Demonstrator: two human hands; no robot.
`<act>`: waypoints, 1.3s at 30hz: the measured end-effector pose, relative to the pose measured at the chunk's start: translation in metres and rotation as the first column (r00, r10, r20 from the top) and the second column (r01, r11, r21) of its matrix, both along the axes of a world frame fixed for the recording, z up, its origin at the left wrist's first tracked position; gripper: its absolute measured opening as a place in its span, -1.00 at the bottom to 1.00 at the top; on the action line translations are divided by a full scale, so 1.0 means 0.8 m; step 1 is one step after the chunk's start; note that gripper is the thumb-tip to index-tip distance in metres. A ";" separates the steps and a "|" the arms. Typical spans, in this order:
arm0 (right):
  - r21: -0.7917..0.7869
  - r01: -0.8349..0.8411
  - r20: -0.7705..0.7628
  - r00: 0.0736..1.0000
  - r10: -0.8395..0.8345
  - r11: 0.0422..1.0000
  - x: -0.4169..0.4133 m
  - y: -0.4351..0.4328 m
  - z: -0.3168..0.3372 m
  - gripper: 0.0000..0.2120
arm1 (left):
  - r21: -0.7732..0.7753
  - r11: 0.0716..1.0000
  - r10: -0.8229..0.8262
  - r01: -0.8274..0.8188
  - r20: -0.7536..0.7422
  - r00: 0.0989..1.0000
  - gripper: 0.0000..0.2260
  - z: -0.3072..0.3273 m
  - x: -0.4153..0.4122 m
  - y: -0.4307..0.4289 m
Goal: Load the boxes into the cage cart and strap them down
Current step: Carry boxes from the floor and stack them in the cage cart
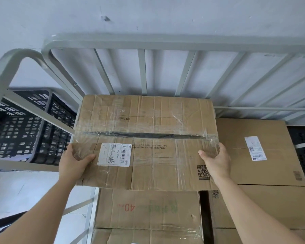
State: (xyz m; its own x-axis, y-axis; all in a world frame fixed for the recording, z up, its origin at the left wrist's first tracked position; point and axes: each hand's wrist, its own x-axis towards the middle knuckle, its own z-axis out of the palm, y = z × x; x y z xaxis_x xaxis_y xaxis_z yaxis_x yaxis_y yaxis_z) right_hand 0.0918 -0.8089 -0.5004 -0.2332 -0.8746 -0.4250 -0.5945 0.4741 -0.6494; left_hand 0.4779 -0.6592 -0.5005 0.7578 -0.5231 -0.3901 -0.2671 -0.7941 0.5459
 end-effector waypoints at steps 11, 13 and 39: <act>-0.070 -0.004 -0.070 0.998 -0.001 0.998 0.009 -0.009 -0.038 -0.21 | 0.013 1.000 0.021 -0.021 0.010 1.000 -0.28 -0.043 0.016 -0.005; -0.070 -0.005 -0.081 0.997 -0.001 0.998 0.011 -0.011 -0.038 -0.21 | 0.010 1.000 0.027 -0.027 0.009 1.000 -0.27 -0.045 0.017 -0.006; 0.162 -0.625 -0.460 0.637 0.619 0.764 0.006 0.021 0.073 -0.19 | 0.469 0.785 -0.558 0.406 0.248 0.792 -0.30 0.079 -0.076 -0.019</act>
